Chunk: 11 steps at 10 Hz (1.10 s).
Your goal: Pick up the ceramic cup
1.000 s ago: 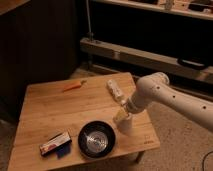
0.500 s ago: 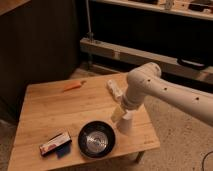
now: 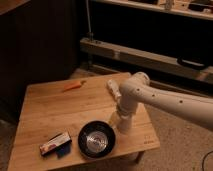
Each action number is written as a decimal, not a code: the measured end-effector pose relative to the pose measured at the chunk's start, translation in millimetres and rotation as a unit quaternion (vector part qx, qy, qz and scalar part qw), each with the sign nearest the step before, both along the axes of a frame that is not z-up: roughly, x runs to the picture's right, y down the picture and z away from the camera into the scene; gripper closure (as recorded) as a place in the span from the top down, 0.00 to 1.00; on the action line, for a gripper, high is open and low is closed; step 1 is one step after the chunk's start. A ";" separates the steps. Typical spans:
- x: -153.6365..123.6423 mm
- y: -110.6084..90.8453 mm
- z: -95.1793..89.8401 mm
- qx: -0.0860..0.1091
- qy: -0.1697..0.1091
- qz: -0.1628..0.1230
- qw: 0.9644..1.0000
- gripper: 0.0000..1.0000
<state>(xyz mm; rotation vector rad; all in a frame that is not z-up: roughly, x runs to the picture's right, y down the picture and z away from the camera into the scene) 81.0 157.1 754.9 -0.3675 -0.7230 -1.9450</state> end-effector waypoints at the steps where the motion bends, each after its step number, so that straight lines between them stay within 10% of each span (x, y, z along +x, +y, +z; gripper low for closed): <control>1: 1.5 3.0 3.6 0.002 0.016 -0.004 1.000 0.80; 11: 20.4 -2.7 13.4 0.005 0.025 0.043 0.999 0.80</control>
